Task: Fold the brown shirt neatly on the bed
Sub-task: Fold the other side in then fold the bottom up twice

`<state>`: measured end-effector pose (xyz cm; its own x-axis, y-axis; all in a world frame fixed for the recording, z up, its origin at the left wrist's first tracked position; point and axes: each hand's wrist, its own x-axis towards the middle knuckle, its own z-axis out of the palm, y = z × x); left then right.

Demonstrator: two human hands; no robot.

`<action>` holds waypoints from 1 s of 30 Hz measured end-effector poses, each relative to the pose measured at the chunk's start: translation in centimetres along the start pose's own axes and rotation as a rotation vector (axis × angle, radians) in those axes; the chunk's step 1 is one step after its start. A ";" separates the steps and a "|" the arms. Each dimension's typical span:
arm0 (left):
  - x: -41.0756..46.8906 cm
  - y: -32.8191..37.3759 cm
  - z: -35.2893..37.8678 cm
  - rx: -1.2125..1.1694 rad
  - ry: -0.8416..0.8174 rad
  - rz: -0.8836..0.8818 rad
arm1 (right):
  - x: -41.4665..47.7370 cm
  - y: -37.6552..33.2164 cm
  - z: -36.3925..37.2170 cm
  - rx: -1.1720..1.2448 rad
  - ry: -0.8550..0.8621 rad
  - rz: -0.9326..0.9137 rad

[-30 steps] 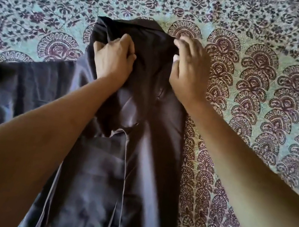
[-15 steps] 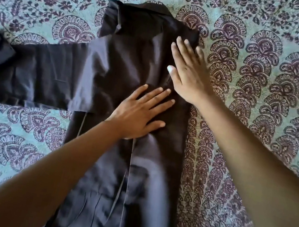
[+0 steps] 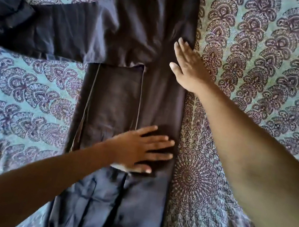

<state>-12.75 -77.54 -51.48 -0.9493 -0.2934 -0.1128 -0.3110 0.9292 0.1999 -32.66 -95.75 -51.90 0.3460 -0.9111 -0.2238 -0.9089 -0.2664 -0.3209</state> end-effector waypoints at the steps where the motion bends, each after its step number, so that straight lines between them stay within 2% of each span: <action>1: -1.5 2.3 0.4 -0.012 -0.028 0.101 | -0.2 -0.2 0.1 -0.087 0.001 0.010; 4: -3.8 5.5 0.8 -0.005 -0.069 0.258 | -1.0 -1.9 -0.1 -0.215 0.045 0.078; 6: -3.4 5.0 0.3 0.020 -0.054 0.185 | -3.1 -3.5 0.1 -0.185 0.102 0.048; 8: -2.2 3.5 -0.2 0.042 -0.038 0.028 | -6.6 -5.2 1.1 -0.073 0.142 -0.072; 11: -1.2 2.3 -0.4 0.067 -0.093 -0.080 | -11.0 -6.4 3.2 -0.097 0.023 -0.223; 14: -2.5 6.1 1.1 0.043 -0.081 -0.088 | -12.1 -6.2 4.1 -0.229 -0.041 -0.205; 17: -5.6 12.5 2.6 -0.037 -0.111 -0.036 | -12.1 -6.5 4.0 -0.267 -0.046 -0.173; 21: -10.2 20.1 4.0 -0.042 -0.177 0.119 | -12.1 -7.3 3.6 -0.310 -0.069 -0.138; 24: -10.4 21.8 3.3 -0.072 -0.187 0.210 | -12.8 -8.1 3.3 -0.283 -0.075 -0.076; 26: -8.5 19.9 2.0 -0.068 -0.101 0.101 | -14.2 -8.6 3.6 -0.246 -0.063 -0.133; 28: -5.9 16.2 1.0 -0.035 -0.023 -0.105 | -16.2 -8.9 4.3 -0.209 -0.060 -0.223; 30: -4.1 12.6 0.1 -0.008 -0.069 -0.224 | -17.8 -8.5 5.2 -0.203 -0.050 -0.222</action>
<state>-12.80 -64.61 -48.63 -0.8512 -0.4758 -0.2215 -0.5142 0.8407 0.1698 -29.83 -75.67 -49.93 0.5480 -0.8084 -0.2150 -0.8359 -0.5194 -0.1777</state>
